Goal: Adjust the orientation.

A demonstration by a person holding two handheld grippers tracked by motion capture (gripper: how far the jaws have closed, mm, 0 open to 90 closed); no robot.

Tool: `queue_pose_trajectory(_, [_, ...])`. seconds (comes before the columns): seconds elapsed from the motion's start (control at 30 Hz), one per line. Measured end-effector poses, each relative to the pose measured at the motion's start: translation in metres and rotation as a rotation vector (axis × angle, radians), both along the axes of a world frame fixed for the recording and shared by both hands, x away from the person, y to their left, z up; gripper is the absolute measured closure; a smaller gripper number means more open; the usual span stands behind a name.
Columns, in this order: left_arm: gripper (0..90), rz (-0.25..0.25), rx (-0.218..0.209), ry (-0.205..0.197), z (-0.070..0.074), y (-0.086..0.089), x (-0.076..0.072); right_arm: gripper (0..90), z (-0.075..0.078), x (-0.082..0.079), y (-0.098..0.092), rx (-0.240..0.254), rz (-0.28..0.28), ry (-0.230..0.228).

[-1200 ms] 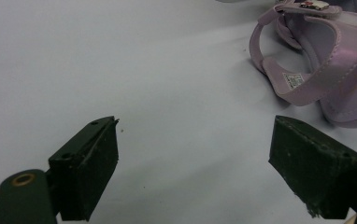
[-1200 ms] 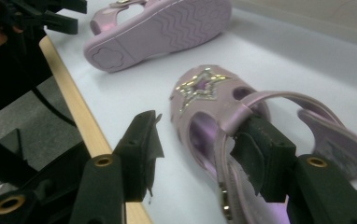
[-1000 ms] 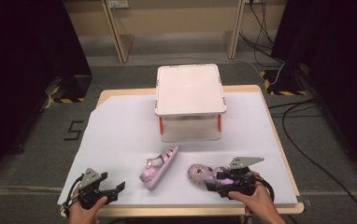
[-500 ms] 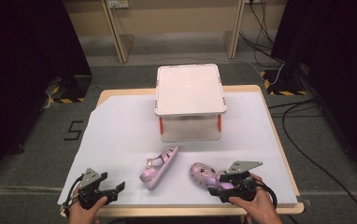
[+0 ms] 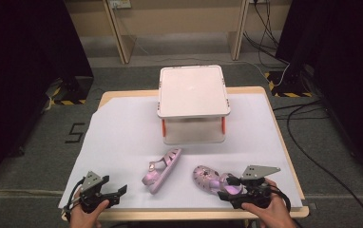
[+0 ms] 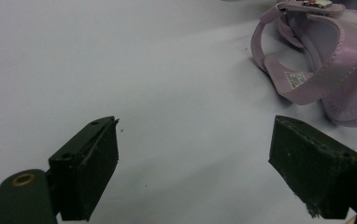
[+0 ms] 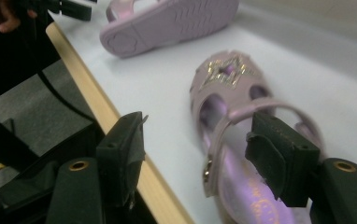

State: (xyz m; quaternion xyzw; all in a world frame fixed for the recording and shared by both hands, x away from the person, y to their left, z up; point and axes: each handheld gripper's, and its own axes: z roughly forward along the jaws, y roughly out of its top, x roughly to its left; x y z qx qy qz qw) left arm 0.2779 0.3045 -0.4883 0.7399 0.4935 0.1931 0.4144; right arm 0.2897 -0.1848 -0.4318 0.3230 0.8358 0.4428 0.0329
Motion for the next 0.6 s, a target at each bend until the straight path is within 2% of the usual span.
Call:
queue_pose_trajectory(0.13, [15.3, 0.001, 0.001, -0.001, 0.0, 0.0, 0.0, 36.5, 0.009, 0.001, -0.009, 0.005, -0.038, -0.103])
queue_pose_trajectory(0.2, [15.4, 0.001, -0.002, 0.001, 0.0, 0.0, 0.0, 35.7, 0.01, 0.005, -0.013, 0.007, -0.053, -0.139])
queue_pose_trajectory(0.27, [15.4, -0.001, 0.001, 0.002, 0.0, 0.0, 0.0, 35.2, 0.008, 0.009, -0.017, -0.028, -0.06, -0.17])
queue_pose_trajectory(0.37, [15.4, 0.001, -0.002, 0.002, 0.0, -0.001, 0.0, 35.1, 0.002, 0.014, -0.021, -0.058, -0.068, -0.18])
queue_pose_trajectory(0.47, [15.3, -0.001, 0.003, 0.001, 0.0, -0.001, 0.001, 35.0, -0.005, 0.02, -0.024, -0.078, -0.077, -0.169])
queue_pose_trajectory(0.6, [15.4, -0.002, 0.004, 0.002, 0.0, -0.001, 0.001, 34.3, -0.012, 0.025, -0.021, -0.121, -0.061, -0.169])
